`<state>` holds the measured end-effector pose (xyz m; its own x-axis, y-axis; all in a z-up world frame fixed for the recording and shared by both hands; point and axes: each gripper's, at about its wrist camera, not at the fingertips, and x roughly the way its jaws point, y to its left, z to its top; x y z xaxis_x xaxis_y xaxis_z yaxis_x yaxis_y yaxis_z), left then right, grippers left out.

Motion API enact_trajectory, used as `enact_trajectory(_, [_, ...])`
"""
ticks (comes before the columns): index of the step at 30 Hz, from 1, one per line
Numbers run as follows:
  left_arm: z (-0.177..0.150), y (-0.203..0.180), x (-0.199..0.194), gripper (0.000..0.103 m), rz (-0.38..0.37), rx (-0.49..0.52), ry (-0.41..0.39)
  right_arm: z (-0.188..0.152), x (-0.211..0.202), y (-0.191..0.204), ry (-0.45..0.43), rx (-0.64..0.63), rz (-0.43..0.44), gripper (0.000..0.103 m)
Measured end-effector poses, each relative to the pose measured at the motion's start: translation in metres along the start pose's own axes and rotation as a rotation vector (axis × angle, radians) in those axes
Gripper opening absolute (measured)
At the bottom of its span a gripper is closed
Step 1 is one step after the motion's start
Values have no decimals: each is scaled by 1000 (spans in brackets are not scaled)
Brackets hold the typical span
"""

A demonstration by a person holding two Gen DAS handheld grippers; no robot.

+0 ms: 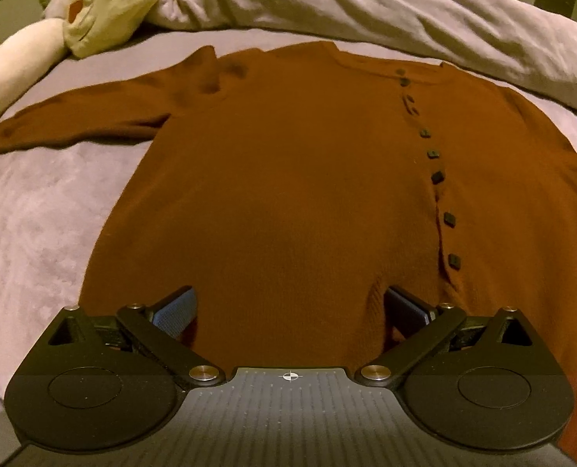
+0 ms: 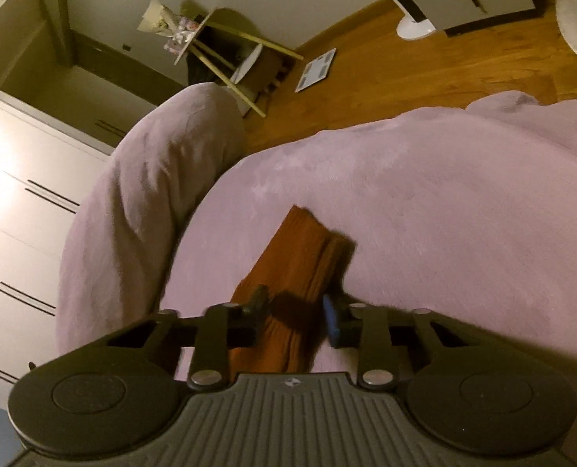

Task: Fold small clothes

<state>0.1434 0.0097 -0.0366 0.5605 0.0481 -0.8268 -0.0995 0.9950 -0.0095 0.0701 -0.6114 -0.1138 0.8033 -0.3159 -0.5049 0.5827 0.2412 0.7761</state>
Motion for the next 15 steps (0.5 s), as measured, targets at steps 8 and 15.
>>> enact_trajectory(8, [14, 16, -21, 103, 28, 8, -84, -25, -12, 67, -9, -249, 34, 5])
enact_trajectory(15, [32, 34, -40, 103, 2, -14, -149, -172, -41, 199, 129, -617, 370, 5])
